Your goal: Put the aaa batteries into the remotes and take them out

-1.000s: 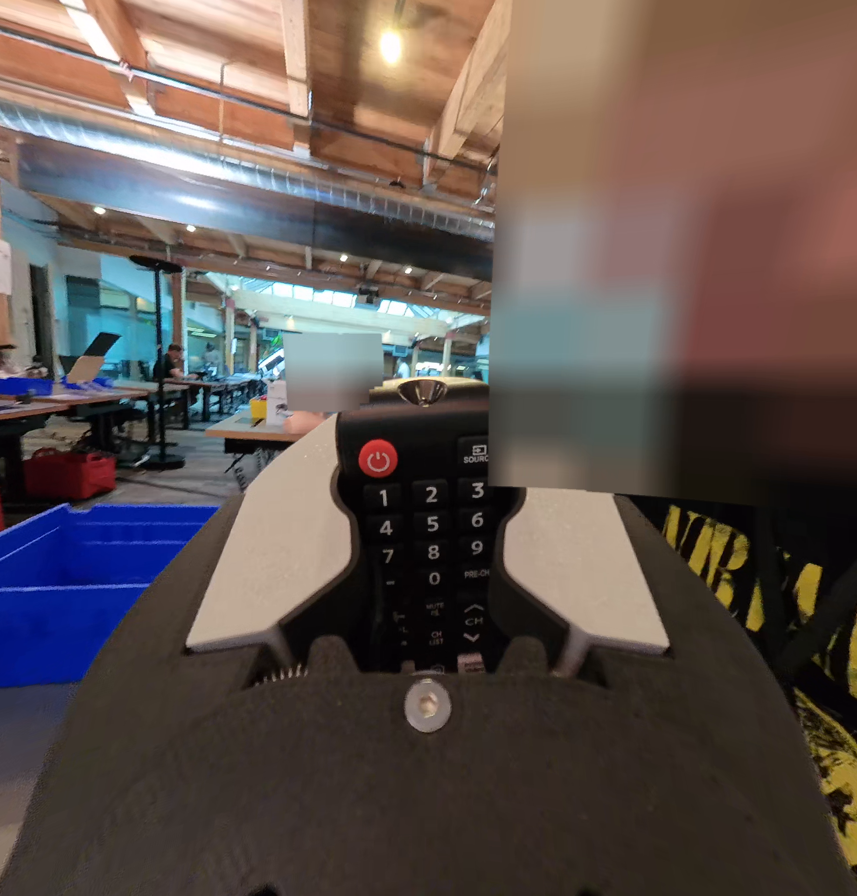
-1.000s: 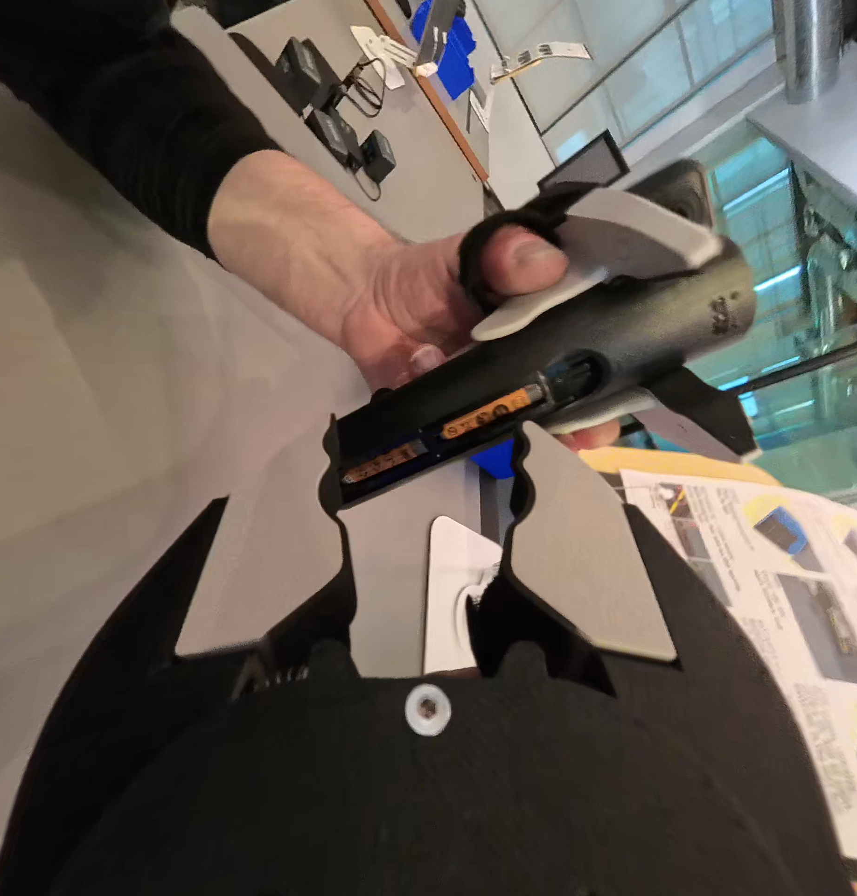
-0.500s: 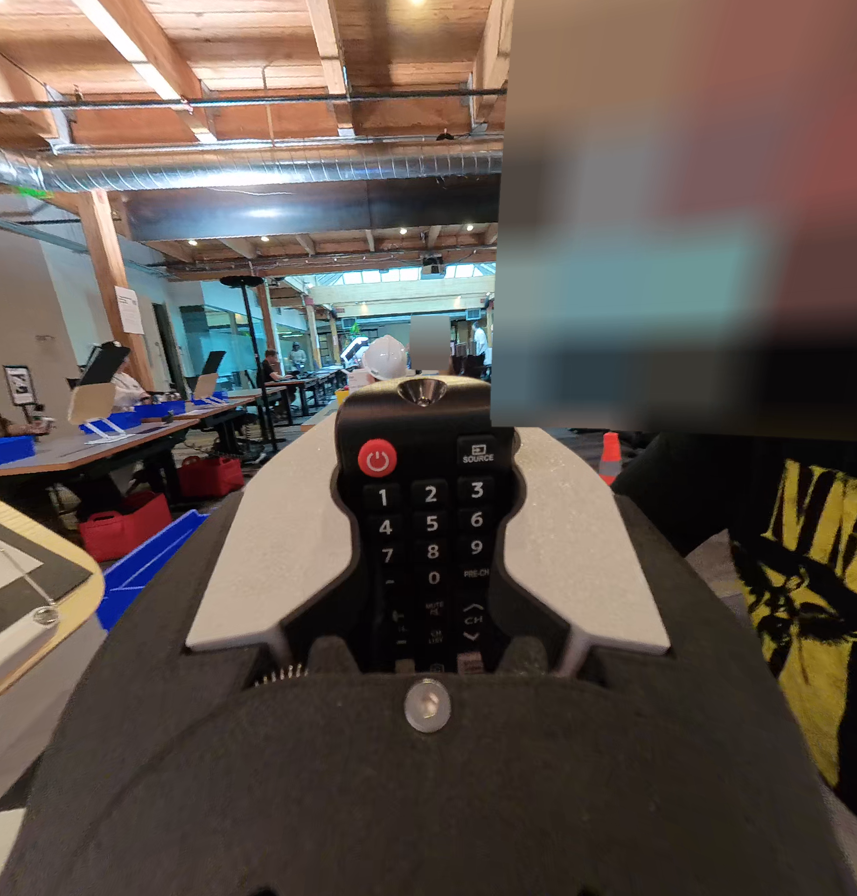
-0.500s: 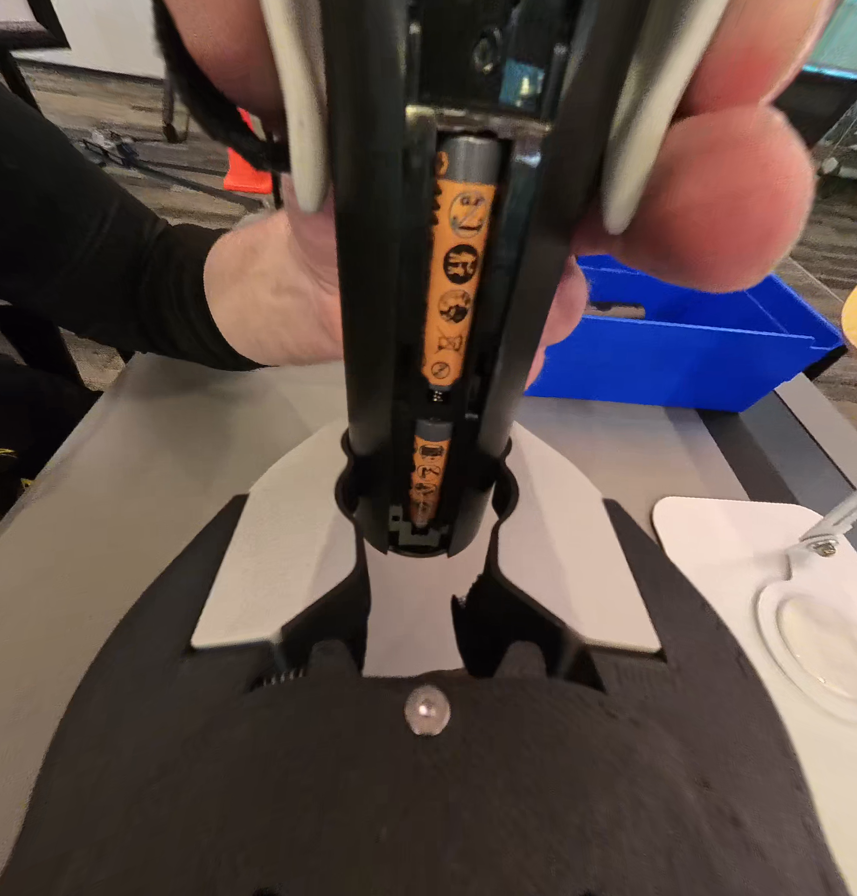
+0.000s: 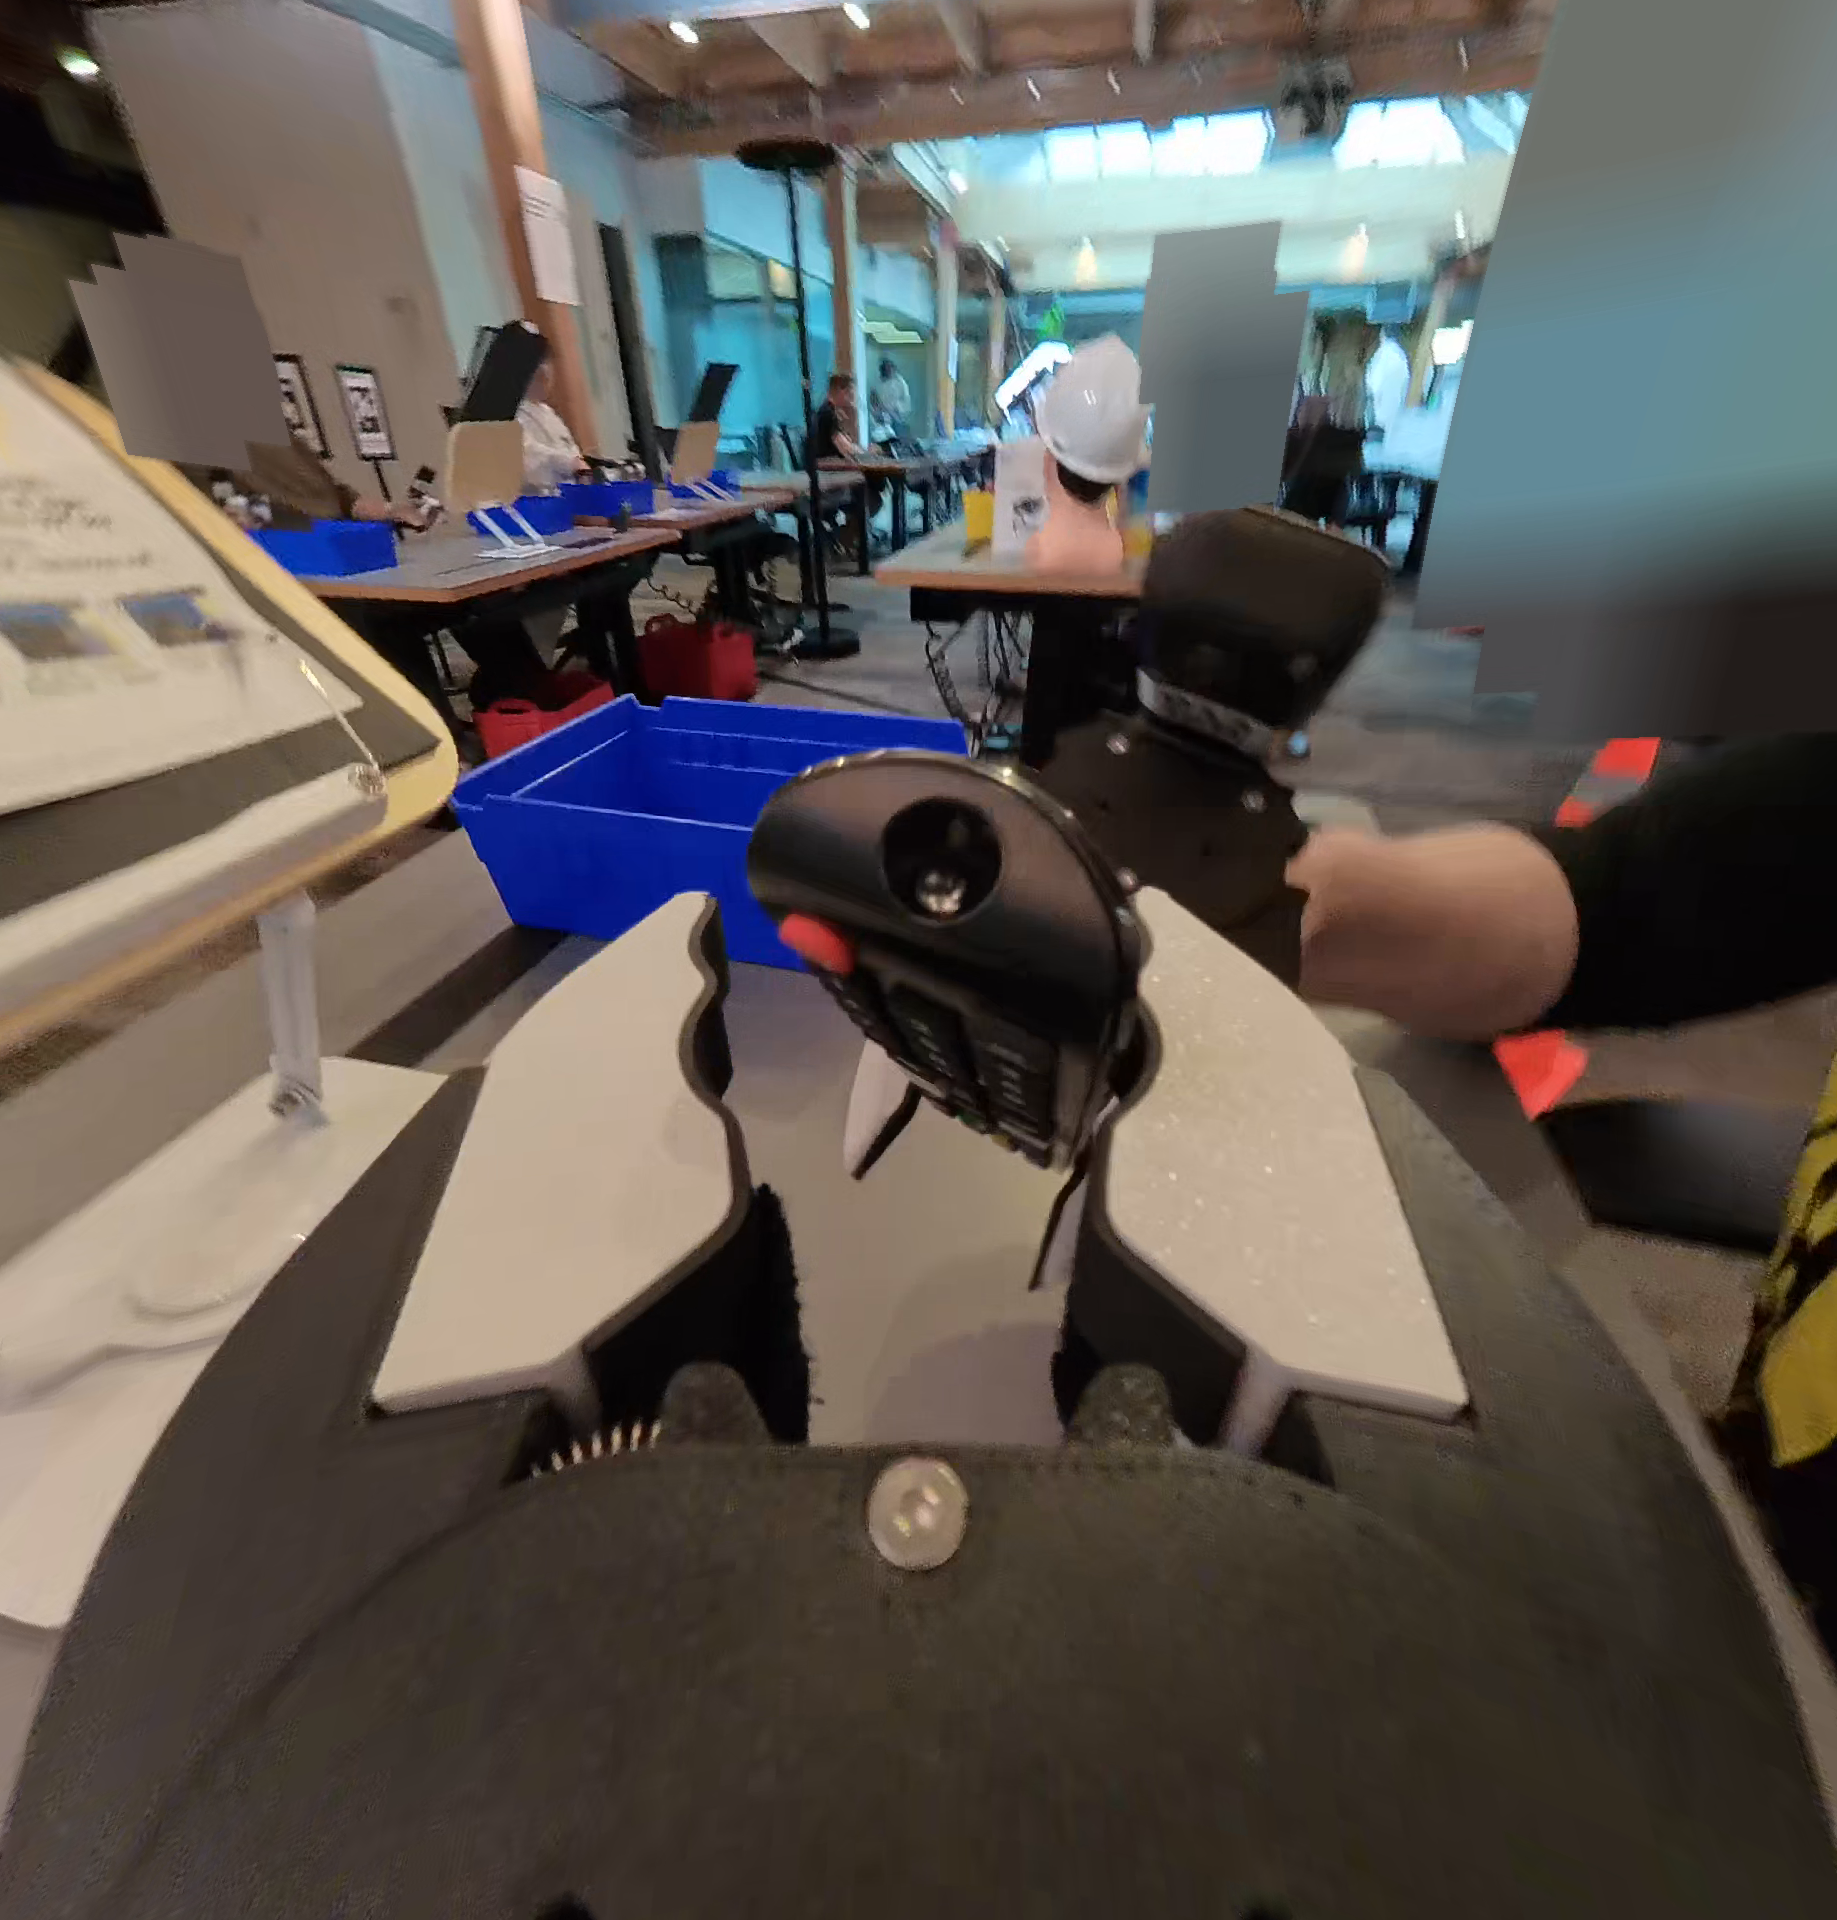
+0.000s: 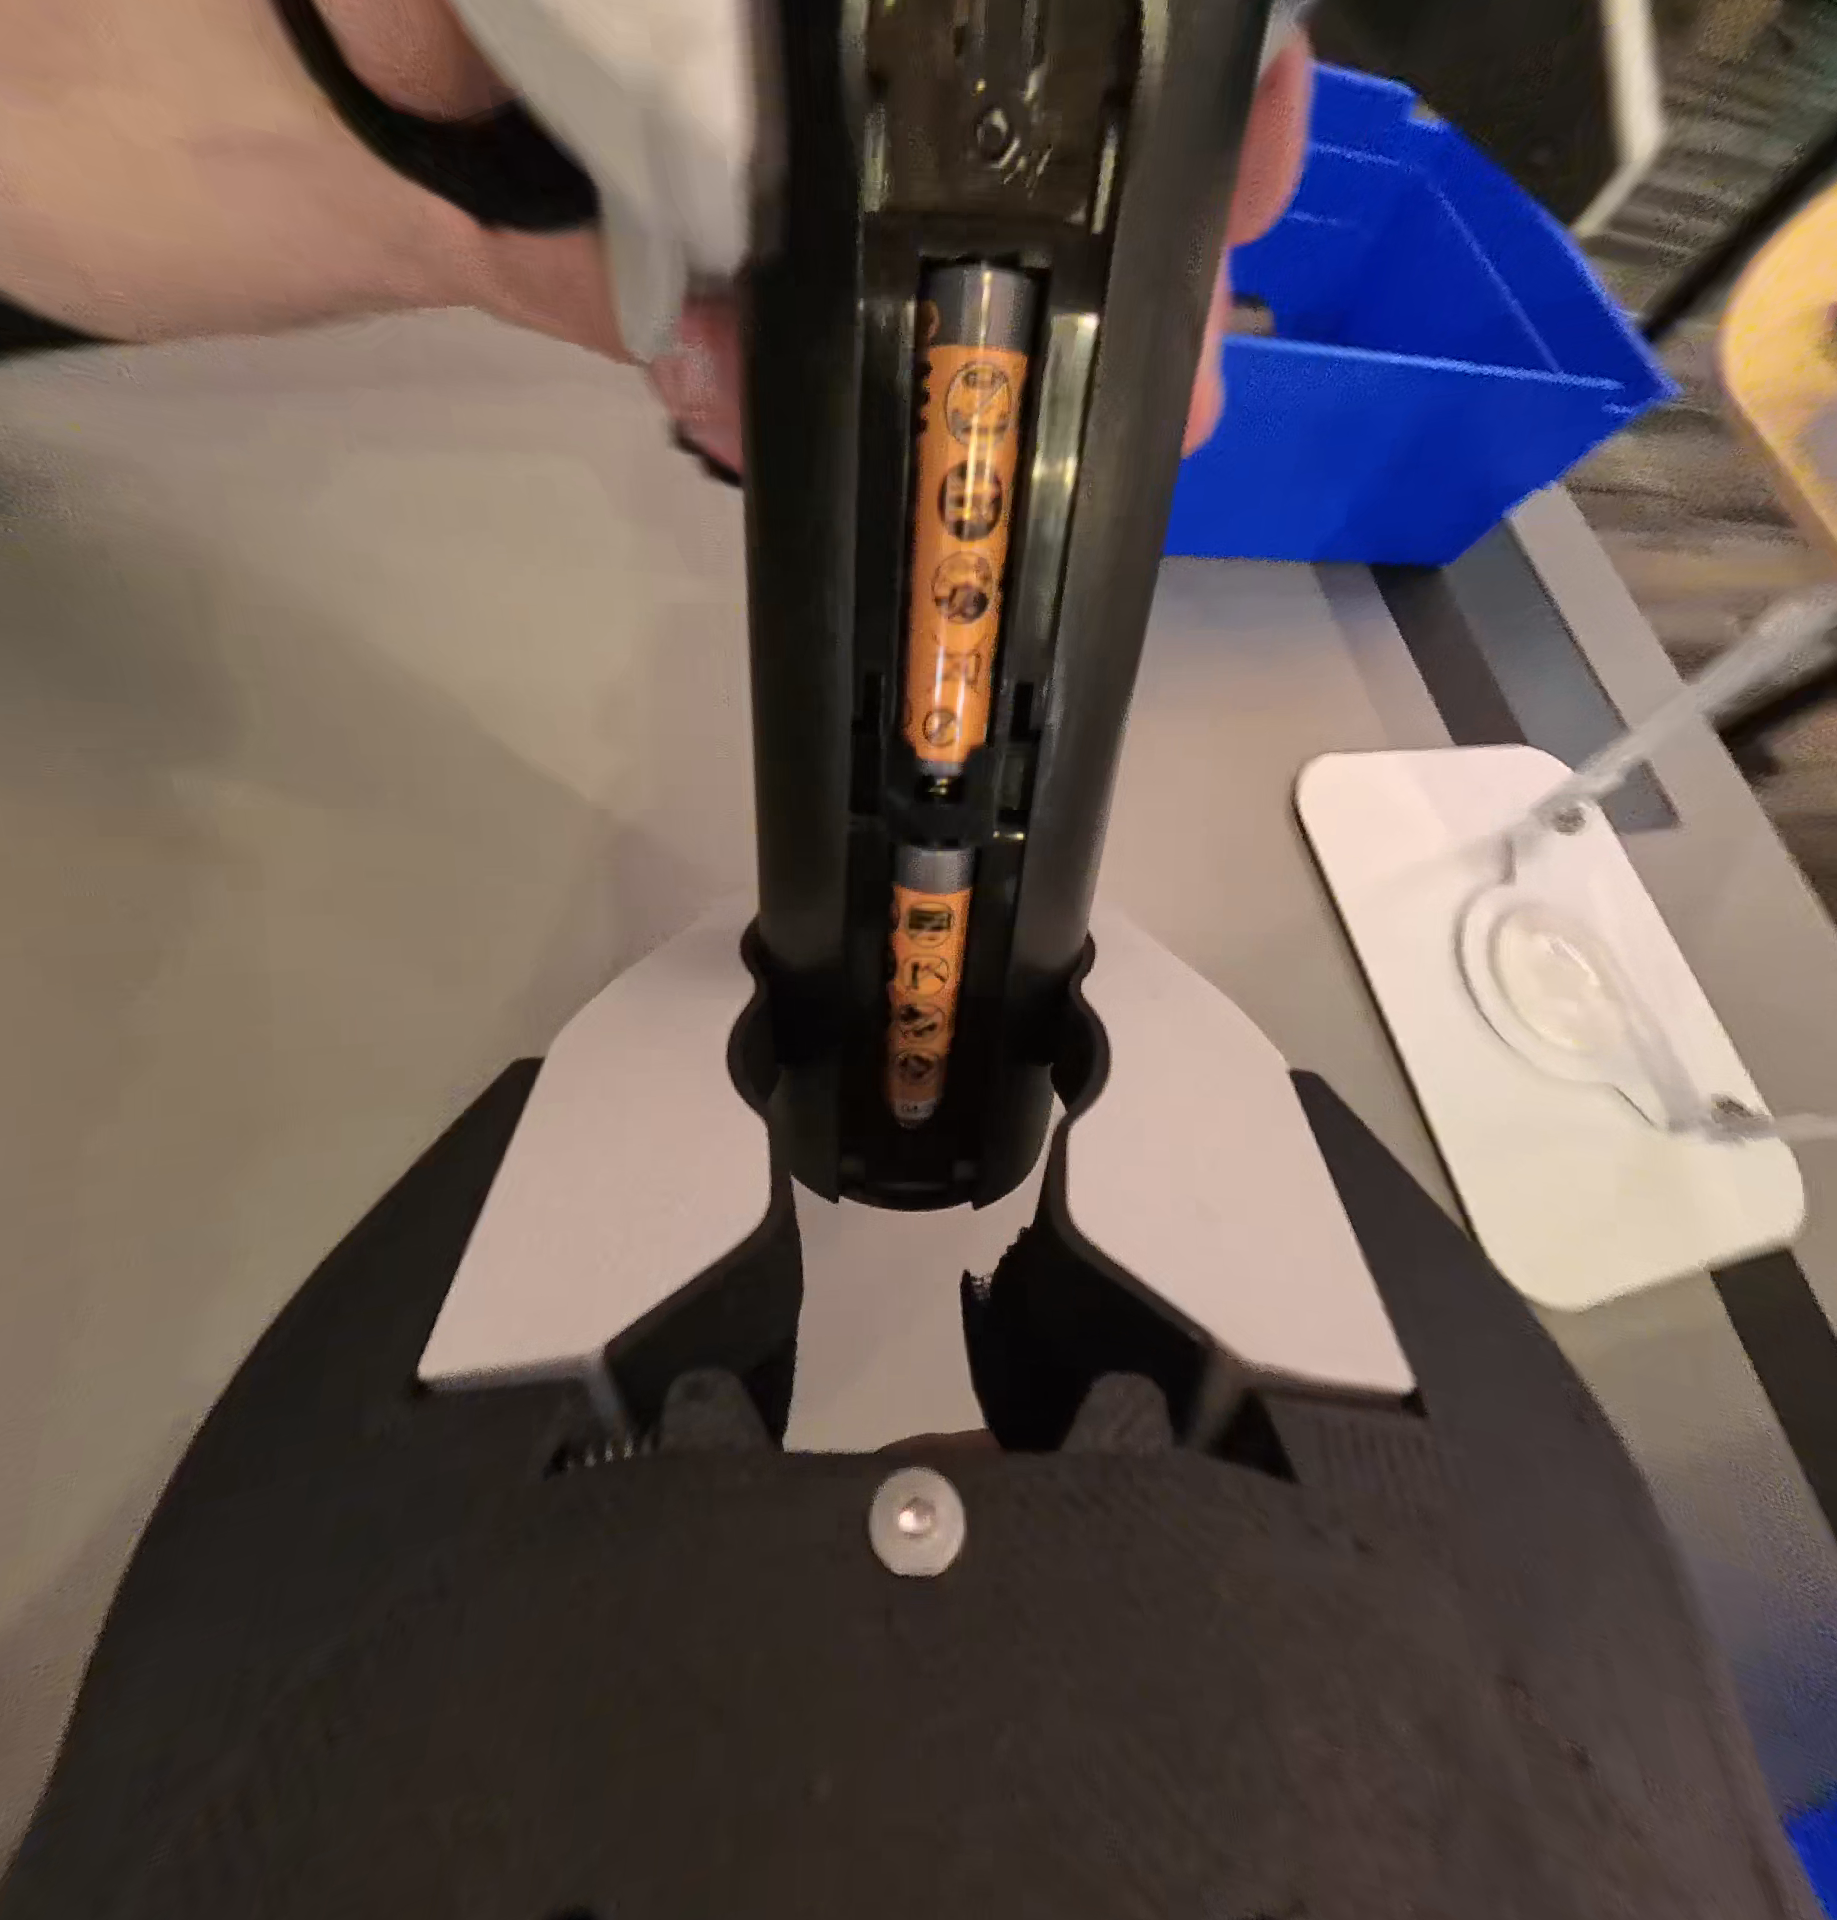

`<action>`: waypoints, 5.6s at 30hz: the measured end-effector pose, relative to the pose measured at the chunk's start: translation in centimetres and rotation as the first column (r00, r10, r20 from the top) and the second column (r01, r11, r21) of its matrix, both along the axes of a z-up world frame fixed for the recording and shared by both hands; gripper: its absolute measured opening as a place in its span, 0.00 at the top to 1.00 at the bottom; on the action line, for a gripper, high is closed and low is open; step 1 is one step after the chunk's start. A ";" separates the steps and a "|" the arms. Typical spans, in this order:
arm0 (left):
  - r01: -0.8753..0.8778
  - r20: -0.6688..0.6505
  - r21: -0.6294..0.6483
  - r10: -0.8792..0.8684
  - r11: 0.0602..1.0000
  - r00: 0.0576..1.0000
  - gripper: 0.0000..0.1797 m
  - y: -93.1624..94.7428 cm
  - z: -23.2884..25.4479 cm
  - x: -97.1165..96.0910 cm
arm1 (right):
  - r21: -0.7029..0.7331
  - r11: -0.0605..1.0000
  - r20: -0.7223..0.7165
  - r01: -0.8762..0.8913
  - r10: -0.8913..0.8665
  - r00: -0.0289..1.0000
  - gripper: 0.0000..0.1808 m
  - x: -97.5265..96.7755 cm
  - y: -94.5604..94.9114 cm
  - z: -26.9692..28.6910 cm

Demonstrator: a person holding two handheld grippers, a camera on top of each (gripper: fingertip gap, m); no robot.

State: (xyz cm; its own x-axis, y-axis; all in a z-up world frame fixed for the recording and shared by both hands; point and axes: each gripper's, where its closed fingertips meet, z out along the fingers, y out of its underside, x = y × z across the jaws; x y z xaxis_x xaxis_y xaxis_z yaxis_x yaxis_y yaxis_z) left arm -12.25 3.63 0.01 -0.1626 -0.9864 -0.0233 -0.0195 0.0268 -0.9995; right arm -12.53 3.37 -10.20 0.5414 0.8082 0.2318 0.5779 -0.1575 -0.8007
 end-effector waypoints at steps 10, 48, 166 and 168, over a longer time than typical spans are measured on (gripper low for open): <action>-0.143 0.121 -0.265 0.180 0.954 0.976 0.76 -0.9 -0.4 -2.9 | 0.203 0.957 0.010 0.205 -0.212 0.977 0.72 -1.2 -1.1 -0.2; -0.229 -0.262 -0.372 0.135 0.900 0.956 0.87 4.0 -6.0 2.6 | 0.622 0.763 0.476 -0.173 -0.194 0.858 0.71 -1.3 2.4 0.3; -0.176 -0.124 -0.596 0.127 0.784 0.984 0.87 6.5 -6.0 2.9 | 0.409 0.911 0.234 0.058 -0.166 0.958 0.59 2.5 3.0 -2.3; -0.164 -0.077 -0.616 0.148 0.770 0.986 0.87 6.5 -5.4 2.6 | 0.265 0.960 0.127 0.089 -0.127 0.984 0.48 1.6 2.5 -3.1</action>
